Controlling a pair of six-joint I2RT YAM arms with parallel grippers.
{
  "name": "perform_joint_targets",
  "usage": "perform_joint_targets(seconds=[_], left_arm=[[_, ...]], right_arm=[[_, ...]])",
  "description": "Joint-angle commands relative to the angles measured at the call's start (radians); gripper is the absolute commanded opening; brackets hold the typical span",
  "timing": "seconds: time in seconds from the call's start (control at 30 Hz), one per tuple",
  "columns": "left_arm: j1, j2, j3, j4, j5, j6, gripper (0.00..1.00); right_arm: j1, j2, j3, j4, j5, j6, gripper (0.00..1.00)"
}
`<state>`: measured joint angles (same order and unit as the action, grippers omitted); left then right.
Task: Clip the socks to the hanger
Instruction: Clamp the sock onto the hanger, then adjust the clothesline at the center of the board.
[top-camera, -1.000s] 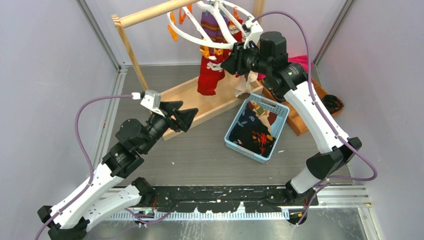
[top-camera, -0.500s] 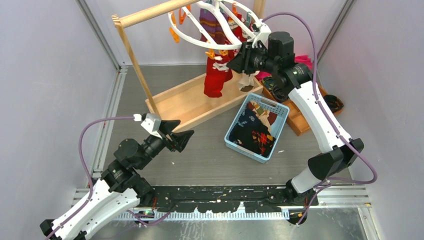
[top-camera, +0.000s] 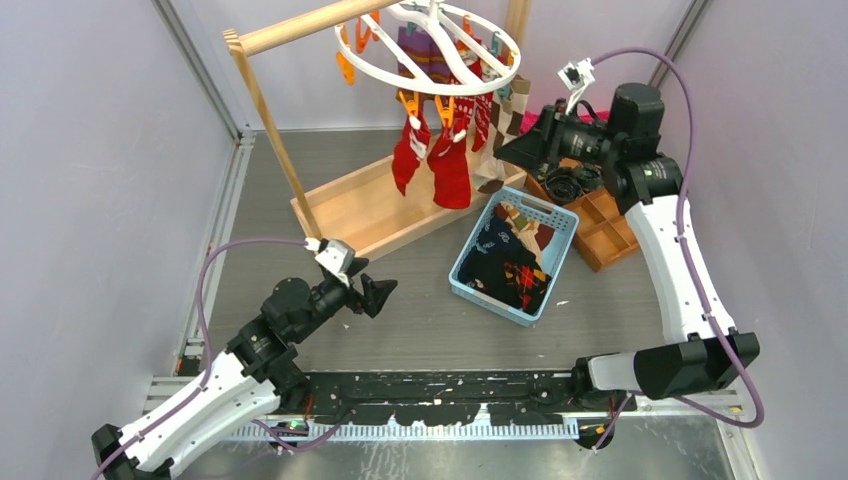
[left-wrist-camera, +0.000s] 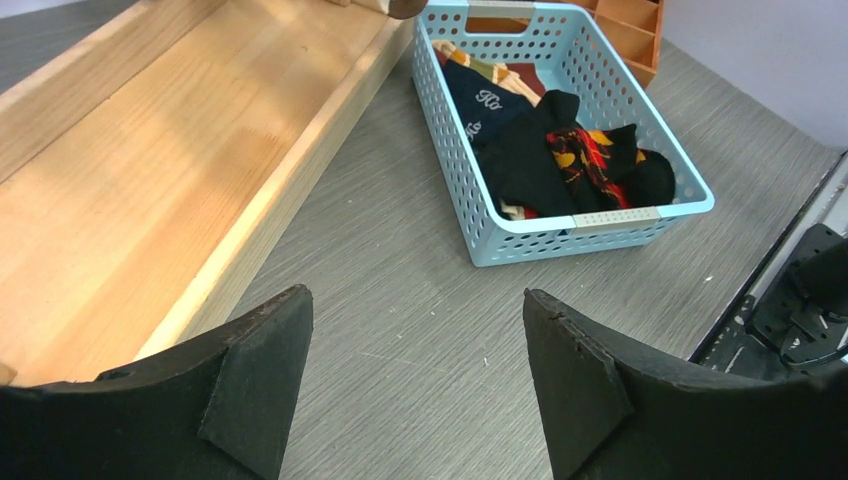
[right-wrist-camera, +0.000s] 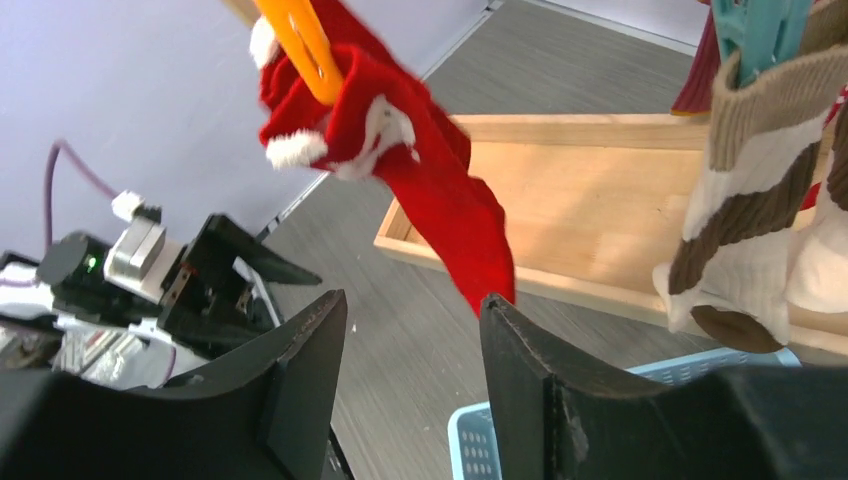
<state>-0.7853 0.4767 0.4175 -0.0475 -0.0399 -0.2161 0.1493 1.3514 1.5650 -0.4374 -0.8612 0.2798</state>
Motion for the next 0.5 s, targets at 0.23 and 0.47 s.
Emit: perform_joint_targets(seconds=[0.23, 0.47], left_arm=[[0.001, 0.042, -0.026, 0.07, -0.026, -0.029, 0.79], [0.0, 0.033, -0.072, 0.112, -0.044, -0.045, 0.78]], right_arm=[[-0.132, -0.149, -0.158, -0.24, -0.243, -0.428, 0.65], [-0.136, -0.172, -0.266, -0.311, -0.259, -0.632, 0.71]])
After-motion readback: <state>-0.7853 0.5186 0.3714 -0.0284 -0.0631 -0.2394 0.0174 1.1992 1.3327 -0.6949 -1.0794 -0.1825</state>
